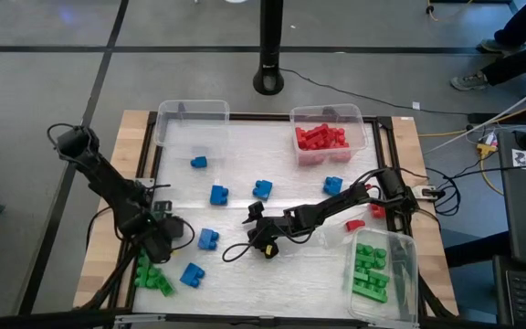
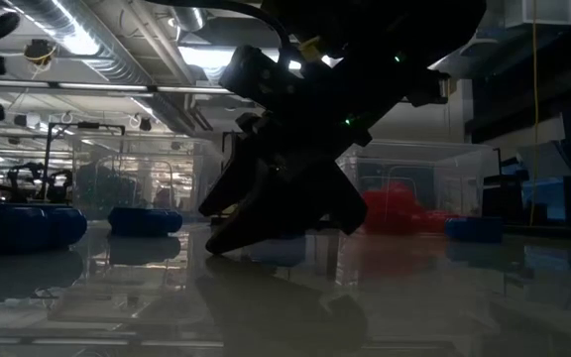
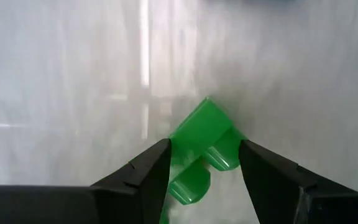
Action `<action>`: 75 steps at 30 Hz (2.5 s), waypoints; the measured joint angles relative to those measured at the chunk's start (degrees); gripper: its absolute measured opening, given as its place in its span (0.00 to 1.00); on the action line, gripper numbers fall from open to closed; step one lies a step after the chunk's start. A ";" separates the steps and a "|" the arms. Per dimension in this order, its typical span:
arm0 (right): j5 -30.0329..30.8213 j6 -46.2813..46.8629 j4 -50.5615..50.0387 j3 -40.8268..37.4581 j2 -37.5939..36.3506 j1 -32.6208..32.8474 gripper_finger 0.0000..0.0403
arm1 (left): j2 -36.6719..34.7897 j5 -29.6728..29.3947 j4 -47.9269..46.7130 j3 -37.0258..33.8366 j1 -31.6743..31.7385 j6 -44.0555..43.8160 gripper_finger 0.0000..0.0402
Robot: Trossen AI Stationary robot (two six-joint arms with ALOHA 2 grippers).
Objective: Sort blocks
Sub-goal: Put the green game piece into the bottom right transparent bin
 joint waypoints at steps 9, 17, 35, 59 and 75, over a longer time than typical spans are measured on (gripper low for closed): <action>0.00 0.00 0.11 0.00 0.04 0.00 0.78 | 0.00 -2.95 5.67 1.80 4.49 -0.66 0.45; 0.00 0.00 0.13 0.00 0.03 0.02 0.78 | -1.27 -6.45 7.84 5.99 5.50 8.52 0.45; 0.00 -0.15 -0.07 0.00 0.02 0.02 0.78 | -1.31 -10.80 13.03 5.97 9.60 17.02 0.78; 0.01 -0.21 0.59 0.00 0.04 0.00 0.78 | -1.29 -4.62 2.29 3.42 3.18 -0.59 0.98; 0.14 -0.11 0.80 0.00 0.04 0.00 0.78 | -1.25 -3.20 12.05 -8.23 3.22 3.13 0.98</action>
